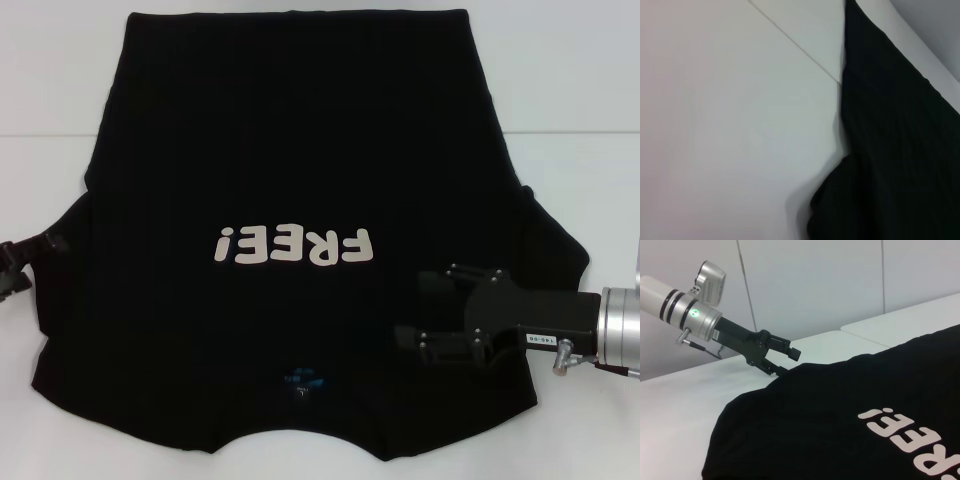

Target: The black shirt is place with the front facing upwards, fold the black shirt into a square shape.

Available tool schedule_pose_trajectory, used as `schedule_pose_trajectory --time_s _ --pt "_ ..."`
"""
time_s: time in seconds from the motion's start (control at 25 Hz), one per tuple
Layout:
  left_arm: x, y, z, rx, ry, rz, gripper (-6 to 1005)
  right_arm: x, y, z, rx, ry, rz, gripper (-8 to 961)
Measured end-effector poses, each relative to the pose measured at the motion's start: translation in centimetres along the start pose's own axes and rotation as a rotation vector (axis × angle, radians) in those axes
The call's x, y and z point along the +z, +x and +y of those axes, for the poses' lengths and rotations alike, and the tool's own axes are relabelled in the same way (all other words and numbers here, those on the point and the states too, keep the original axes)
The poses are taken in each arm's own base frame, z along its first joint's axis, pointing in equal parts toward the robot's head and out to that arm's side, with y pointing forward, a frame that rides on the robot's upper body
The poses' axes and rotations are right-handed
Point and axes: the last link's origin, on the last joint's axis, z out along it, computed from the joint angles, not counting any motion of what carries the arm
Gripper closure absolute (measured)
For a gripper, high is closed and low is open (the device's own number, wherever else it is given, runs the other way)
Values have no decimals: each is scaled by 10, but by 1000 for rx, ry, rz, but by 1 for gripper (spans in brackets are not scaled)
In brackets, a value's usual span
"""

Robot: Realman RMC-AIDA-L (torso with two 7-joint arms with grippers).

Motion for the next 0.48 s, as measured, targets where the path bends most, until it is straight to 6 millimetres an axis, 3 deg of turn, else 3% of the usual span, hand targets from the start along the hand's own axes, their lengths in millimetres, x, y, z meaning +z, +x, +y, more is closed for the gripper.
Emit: schedule_pose_trajectory --time_s 0.48 --pt "7 -8 7 -23 -14 -53 68 0 0 1 0 -4 -2 60"
